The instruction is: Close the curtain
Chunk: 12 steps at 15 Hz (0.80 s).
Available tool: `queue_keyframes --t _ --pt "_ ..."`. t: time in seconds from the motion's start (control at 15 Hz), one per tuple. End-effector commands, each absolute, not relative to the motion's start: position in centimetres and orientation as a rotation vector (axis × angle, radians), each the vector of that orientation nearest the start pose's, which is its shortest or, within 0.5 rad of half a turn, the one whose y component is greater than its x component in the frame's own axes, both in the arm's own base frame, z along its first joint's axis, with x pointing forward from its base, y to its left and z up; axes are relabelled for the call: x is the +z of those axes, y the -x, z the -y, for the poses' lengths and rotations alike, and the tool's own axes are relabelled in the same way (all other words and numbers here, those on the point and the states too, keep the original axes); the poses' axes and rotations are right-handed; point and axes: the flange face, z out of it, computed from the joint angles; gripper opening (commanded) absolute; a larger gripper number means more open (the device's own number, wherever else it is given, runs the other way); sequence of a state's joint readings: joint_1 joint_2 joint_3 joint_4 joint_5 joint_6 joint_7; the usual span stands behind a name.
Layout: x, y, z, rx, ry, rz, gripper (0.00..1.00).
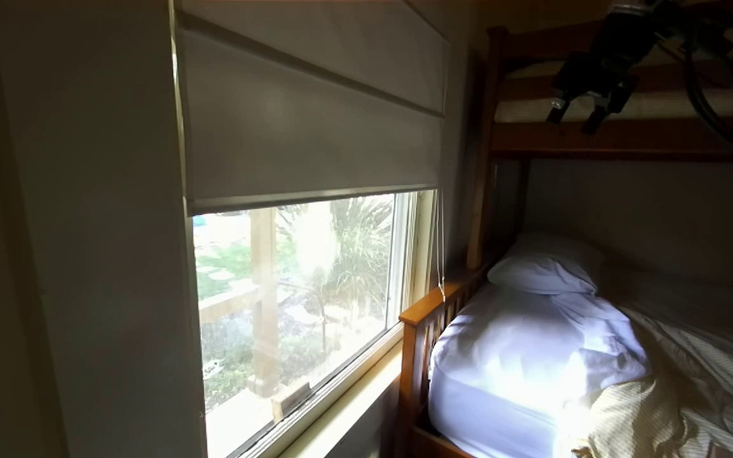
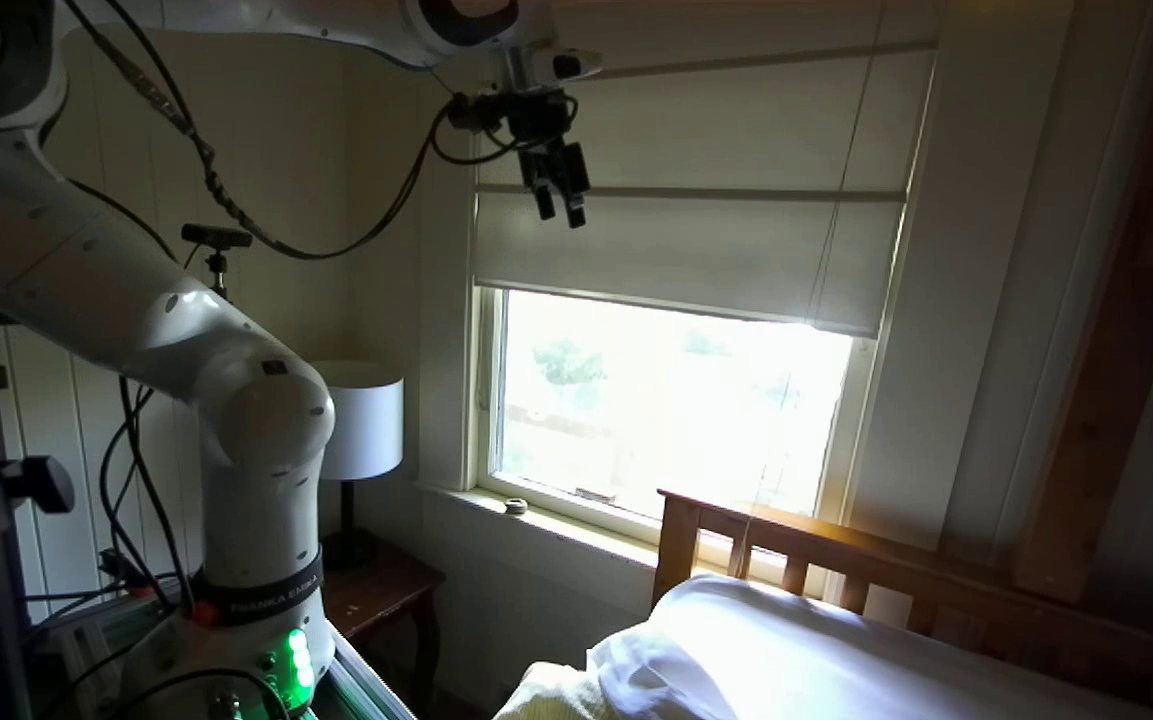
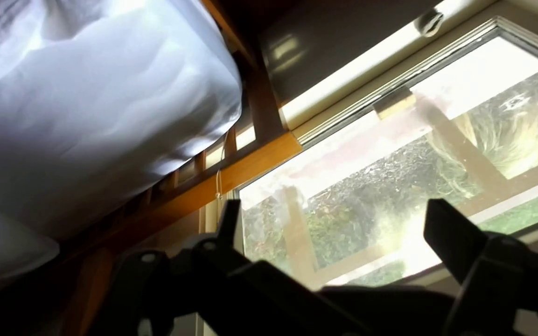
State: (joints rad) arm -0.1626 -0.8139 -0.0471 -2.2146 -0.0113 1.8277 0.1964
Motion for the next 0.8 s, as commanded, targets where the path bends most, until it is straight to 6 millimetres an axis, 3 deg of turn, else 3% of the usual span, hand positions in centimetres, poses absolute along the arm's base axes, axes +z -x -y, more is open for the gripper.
queue_keyframes --t 0.0,0.33,0.47,0.53,0.73 --pt "72.9 -33.3 10.8 -0.711 3.069 -0.52 1.0" --pt "75.9 -37.4 15.8 -0.737 2.97 -0.394 1.0" --pt "76.2 -39.3 17.8 -0.729 2.874 -0.527 1.0" --pt "75.2 -36.8 16.4 -0.746 2.934 -0.484 1.0" --pt "75.3 -39.0 18.0 -0.732 2.901 -0.525 1.0"
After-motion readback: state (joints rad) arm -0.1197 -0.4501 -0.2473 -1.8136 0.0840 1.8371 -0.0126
